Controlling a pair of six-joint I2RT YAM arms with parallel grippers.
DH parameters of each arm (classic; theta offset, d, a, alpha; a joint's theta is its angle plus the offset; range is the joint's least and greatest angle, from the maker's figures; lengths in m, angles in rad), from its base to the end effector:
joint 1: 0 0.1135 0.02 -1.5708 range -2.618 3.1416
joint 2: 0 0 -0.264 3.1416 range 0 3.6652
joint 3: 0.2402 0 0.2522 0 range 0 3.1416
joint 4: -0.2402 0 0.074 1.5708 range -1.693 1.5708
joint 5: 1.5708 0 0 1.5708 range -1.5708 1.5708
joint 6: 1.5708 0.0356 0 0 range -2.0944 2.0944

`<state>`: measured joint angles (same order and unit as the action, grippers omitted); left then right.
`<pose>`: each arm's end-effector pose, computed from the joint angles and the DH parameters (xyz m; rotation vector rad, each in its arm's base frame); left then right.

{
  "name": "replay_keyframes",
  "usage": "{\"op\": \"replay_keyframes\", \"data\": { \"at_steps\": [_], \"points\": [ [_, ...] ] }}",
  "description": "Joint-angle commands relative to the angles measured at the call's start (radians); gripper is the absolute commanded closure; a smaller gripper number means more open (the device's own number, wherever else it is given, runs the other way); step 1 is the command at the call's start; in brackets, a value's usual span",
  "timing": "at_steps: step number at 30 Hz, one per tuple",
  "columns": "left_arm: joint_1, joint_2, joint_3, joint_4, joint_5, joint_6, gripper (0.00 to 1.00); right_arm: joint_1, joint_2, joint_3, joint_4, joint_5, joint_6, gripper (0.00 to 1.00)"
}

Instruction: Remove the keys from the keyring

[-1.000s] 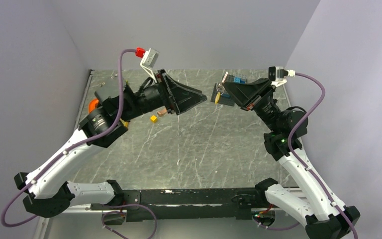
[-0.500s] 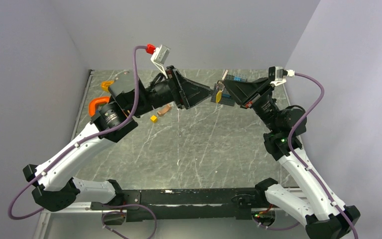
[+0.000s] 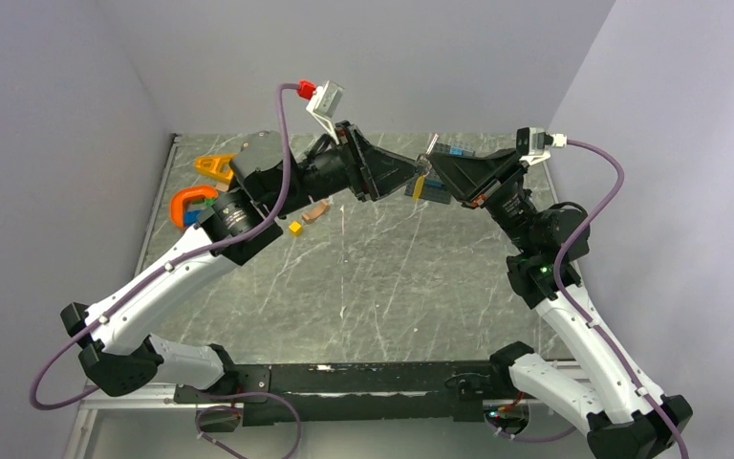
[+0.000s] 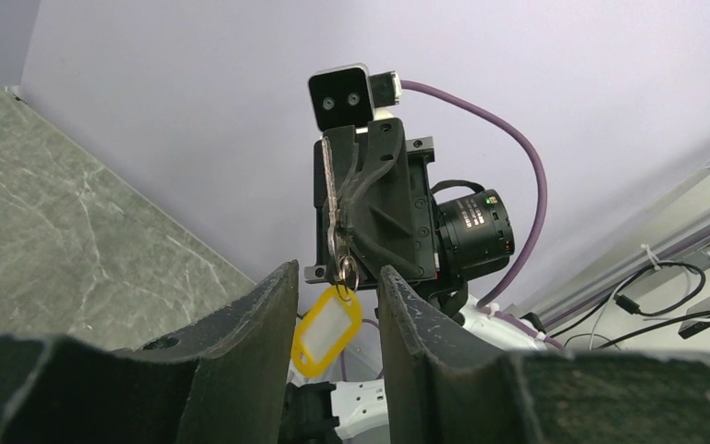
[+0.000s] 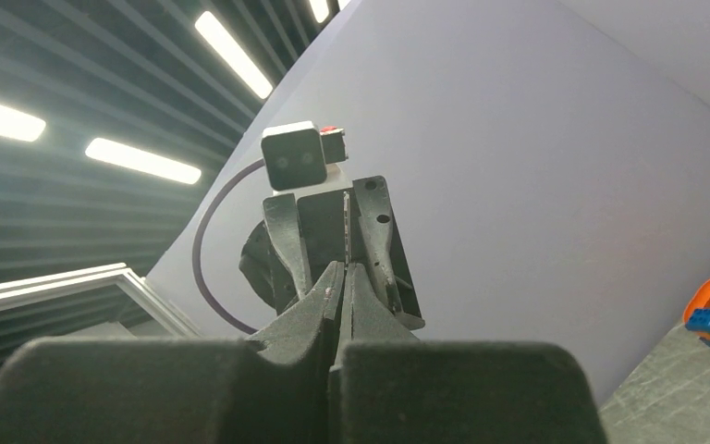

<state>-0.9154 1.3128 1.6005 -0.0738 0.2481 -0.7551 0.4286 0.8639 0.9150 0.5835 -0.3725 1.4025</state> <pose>0.1616 -0.2246 0.5188 0.3590 1.5085 -1.5377 0.1551 0.0851 0.4502 0.1507 1.1507 1.8303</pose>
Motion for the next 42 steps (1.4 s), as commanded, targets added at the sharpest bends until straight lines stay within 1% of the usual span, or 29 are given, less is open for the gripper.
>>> {"op": "replay_keyframes", "data": {
  "at_steps": [1,9,15,26,29,31,33,42],
  "points": [
    [-0.004,-0.019,0.015,0.066,-0.010,-0.017,0.59,-0.001,-0.014,0.033,0.039,0.004,-0.004,1.00],
    [-0.004,-0.009,0.013,0.098,0.007,-0.033,0.63,0.000,-0.011,0.030,0.046,0.001,0.000,1.00],
    [-0.004,-0.015,0.001,0.109,-0.002,-0.041,0.71,-0.001,-0.014,0.028,0.049,-0.001,0.000,1.00],
    [-0.004,-0.001,0.005,0.105,0.013,-0.048,0.72,-0.001,-0.016,0.024,0.054,-0.002,0.004,1.00],
    [-0.004,0.000,0.011,0.100,0.010,-0.047,0.76,-0.001,-0.017,0.022,0.060,-0.004,0.006,1.00],
    [-0.004,0.003,0.014,0.097,0.004,-0.047,0.81,-0.001,-0.017,0.022,0.060,-0.006,0.006,1.00],
    [-0.004,0.007,0.019,0.093,0.001,-0.048,0.84,-0.001,-0.017,0.021,0.062,-0.006,0.007,1.00],
    [-0.004,0.022,0.035,0.093,-0.003,-0.047,0.83,-0.001,-0.022,0.018,0.061,-0.016,0.005,1.00]
  ]
}}
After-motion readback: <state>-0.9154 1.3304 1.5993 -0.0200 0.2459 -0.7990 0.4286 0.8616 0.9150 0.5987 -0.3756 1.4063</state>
